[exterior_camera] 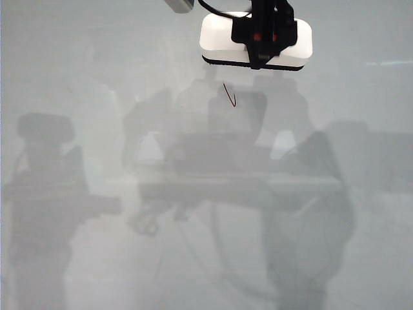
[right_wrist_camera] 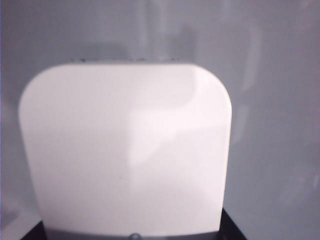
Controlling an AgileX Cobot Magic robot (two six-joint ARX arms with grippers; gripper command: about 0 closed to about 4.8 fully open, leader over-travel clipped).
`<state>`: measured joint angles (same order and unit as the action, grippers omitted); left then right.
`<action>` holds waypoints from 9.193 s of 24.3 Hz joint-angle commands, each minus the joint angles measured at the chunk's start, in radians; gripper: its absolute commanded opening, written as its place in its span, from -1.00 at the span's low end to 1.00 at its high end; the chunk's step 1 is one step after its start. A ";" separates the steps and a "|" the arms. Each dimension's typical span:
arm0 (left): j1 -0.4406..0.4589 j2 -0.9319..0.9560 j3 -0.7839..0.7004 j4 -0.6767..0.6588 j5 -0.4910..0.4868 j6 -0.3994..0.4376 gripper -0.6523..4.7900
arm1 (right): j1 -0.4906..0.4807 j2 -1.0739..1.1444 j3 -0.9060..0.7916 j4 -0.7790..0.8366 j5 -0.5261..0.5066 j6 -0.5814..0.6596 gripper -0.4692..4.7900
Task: Grab the whiteboard eraser that is attached to the surface of the whiteboard and use it to clean the writing on the whiteboard.
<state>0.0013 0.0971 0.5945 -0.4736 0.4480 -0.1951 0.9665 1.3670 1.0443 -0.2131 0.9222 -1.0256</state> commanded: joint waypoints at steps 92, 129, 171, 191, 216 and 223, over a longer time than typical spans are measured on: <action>-0.001 -0.005 0.002 0.051 -0.116 0.092 -0.78 | -0.855 -0.109 -0.559 1.137 -0.742 0.924 -0.13; -0.001 -0.005 -0.072 0.008 -0.226 0.161 -0.78 | -0.784 -1.263 -0.630 0.044 -0.758 0.980 -0.85; -0.001 -0.005 -0.072 -0.004 -0.220 0.158 -0.78 | -1.028 -1.367 -0.990 0.166 -0.892 0.978 -0.84; -0.001 -0.005 -0.072 -0.004 -0.220 0.158 -0.78 | -1.030 -1.366 -1.043 0.120 -0.899 1.030 -0.84; -0.002 -0.090 -0.542 0.531 -0.365 0.177 -0.78 | -1.030 -1.366 -1.043 0.119 -0.899 1.030 -0.84; -0.002 -0.090 -0.587 0.521 -0.365 0.181 -0.78 | -1.030 -1.366 -1.043 0.119 -0.899 1.030 -0.84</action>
<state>0.0013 0.0074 0.0025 0.0296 0.0853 -0.0185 -0.0631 0.0021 0.0048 -0.1043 0.0242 0.0032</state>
